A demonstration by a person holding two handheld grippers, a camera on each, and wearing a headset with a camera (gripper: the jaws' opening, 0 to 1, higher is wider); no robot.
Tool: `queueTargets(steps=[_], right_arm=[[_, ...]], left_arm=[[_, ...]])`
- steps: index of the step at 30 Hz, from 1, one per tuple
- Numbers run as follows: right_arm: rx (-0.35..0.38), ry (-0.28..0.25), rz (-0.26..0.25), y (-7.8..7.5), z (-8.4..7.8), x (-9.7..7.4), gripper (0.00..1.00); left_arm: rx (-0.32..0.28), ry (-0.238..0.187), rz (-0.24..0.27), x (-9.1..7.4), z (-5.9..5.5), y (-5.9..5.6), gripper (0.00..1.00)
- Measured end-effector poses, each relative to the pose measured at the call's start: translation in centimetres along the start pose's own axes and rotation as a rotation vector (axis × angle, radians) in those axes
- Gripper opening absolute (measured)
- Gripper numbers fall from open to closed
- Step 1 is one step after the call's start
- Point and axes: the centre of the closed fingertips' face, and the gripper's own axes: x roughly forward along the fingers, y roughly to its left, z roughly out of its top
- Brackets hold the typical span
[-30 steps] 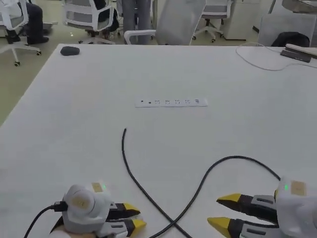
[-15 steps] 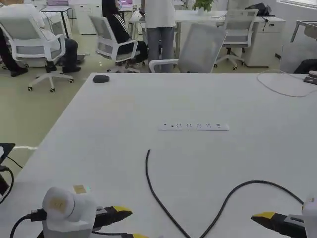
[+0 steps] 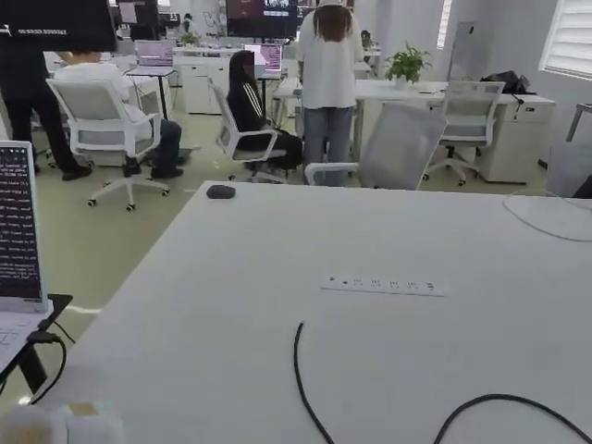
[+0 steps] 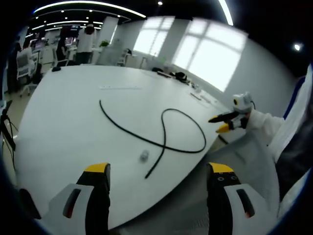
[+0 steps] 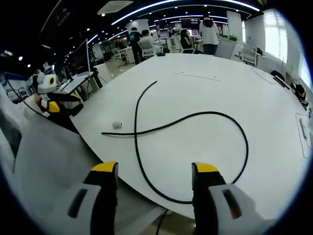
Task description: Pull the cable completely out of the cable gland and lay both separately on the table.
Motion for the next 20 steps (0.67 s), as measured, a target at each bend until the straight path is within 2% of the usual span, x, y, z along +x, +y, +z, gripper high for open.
queueTargets(steps=[5,11,14,17,20], right_arm=[[0.015,0.012,-0.005,-0.1,-0.5,-0.1,0.62],[0.014,0.011,0.006,0.5,-0.5,0.3,0.62],[0.01,0.013,0.012,0.9,-0.4,0.4,0.61],[0.006,0.016,0.015,0.8,-0.5,0.4,0.61],[0.013,0.019,0.012,0.6,-0.8,0.3,0.6]], left_arm=[[-0.023,-0.004,-0.005,-0.3,-0.2,-0.4,0.8],[-0.066,-0.065,-0.008,-0.4,1.0,-0.6,0.78],[-0.07,-0.065,-0.014,-0.3,1.1,-0.8,0.76],[-0.049,-0.059,-0.017,-0.1,1.1,-1.0,0.76],[-0.061,-0.061,-0.021,0.0,1.0,-1.1,0.76]])
